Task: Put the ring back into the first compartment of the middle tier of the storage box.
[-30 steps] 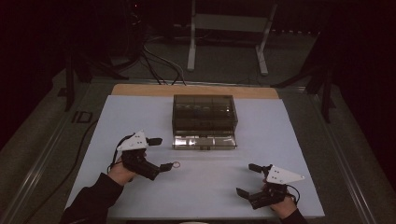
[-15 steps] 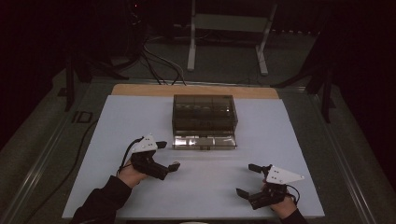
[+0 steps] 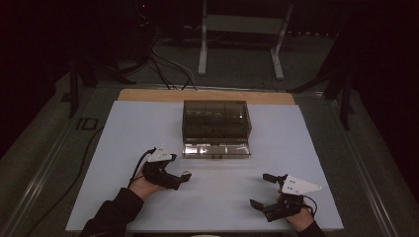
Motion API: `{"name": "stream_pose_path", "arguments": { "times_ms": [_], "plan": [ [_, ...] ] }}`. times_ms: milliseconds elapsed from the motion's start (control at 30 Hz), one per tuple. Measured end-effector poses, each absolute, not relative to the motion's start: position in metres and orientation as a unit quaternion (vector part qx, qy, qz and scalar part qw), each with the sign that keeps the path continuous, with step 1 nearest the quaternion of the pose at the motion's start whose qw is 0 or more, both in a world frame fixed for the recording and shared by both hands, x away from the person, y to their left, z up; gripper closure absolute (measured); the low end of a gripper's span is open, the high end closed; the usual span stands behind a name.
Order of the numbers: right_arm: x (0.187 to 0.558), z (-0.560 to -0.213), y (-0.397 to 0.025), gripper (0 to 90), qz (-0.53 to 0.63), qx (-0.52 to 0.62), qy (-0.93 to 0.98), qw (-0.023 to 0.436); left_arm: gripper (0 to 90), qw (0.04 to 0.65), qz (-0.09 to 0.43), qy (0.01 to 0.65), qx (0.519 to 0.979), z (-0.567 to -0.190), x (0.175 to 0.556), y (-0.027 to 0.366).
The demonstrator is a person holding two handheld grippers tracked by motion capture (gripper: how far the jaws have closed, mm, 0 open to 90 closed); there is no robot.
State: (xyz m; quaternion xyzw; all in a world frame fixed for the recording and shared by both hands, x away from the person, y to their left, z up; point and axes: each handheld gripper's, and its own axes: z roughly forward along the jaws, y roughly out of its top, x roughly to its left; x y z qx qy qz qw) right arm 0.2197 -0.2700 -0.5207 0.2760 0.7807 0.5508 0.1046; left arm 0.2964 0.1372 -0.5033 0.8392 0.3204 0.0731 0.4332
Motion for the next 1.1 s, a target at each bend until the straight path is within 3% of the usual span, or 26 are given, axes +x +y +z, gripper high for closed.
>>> {"name": "stream_pose_path", "arguments": {
  "times_ms": [233,600,767,1100],
  "plan": [
    [0.22,-0.521,-0.27,0.0,0.55,0.276,0.781,0.104,18.8,0.415,0.083,0.334,0.842,-0.509,0.296,0.137],
    [0.22,-0.521,-0.27,0.0,0.549,0.275,0.782,0.103,49.6,0.397,0.092,0.335,0.849,-0.517,0.297,0.135],
    [0.22,-0.521,-0.27,0.0,0.55,0.275,0.782,0.103,54.7,0.377,0.095,0.339,0.857,-0.522,0.298,0.132],
    [0.219,-0.521,-0.27,0.0,0.549,0.274,0.783,0.103,73.6,0.363,0.096,0.347,0.859,-0.528,0.302,0.129]
  ]
}}
